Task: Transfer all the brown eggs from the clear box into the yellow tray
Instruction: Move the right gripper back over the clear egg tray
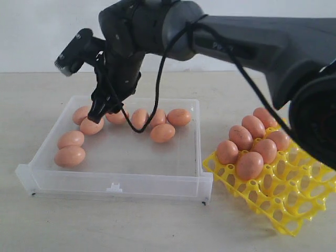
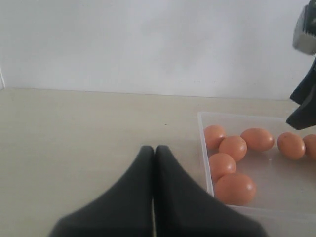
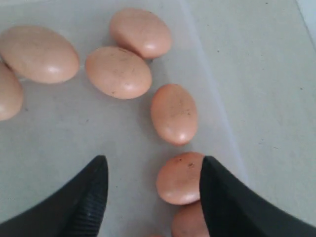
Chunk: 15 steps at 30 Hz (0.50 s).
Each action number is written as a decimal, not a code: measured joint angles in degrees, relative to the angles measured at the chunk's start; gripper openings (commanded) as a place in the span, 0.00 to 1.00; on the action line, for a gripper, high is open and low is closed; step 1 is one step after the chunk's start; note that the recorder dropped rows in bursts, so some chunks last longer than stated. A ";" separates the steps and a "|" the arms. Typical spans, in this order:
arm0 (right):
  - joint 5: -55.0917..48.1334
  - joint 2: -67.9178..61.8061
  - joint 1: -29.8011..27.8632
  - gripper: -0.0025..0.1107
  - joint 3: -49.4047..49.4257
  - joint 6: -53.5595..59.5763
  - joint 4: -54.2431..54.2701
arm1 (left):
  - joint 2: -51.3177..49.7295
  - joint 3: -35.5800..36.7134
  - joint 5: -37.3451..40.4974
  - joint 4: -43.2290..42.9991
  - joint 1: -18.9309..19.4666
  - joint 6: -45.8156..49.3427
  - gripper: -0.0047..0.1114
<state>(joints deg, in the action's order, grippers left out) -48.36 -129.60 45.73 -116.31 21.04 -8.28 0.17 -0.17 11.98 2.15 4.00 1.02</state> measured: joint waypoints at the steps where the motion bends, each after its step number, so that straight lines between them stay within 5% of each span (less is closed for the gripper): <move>1: -0.64 -0.77 0.39 0.50 -0.26 0.94 -0.69 | 0.00 0.00 0.00 0.00 0.00 0.00 0.00; 15: -20.11 -3.98 1.15 0.50 -0.62 -14.34 -15.27 | 0.00 0.00 0.00 0.00 0.00 0.00 0.00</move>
<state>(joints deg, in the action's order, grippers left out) -68.47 -133.58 46.88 -116.93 6.70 -23.56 0.17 -0.17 11.98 2.15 4.00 1.02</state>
